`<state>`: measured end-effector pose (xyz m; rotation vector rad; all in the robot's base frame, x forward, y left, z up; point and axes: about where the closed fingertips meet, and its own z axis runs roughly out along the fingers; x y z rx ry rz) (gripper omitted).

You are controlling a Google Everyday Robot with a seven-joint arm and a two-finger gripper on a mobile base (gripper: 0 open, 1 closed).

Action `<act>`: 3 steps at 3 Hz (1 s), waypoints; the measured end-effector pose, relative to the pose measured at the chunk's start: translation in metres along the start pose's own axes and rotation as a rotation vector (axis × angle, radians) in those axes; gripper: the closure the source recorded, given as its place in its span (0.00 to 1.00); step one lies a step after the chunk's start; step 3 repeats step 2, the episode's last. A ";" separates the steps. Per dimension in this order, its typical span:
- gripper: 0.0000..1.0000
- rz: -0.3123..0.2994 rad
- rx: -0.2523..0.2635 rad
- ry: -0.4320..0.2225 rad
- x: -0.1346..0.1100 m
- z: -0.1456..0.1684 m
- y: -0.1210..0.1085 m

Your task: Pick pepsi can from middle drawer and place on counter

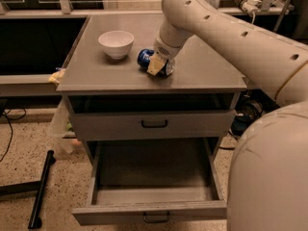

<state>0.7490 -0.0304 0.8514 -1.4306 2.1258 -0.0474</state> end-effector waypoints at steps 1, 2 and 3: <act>0.00 0.000 0.000 0.000 0.000 0.000 0.000; 0.00 0.000 0.000 0.000 0.000 0.000 0.000; 0.00 0.000 0.000 0.000 0.000 0.000 0.000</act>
Offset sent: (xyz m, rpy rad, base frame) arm 0.0000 0.0000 0.0000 0.0000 0.0001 0.0000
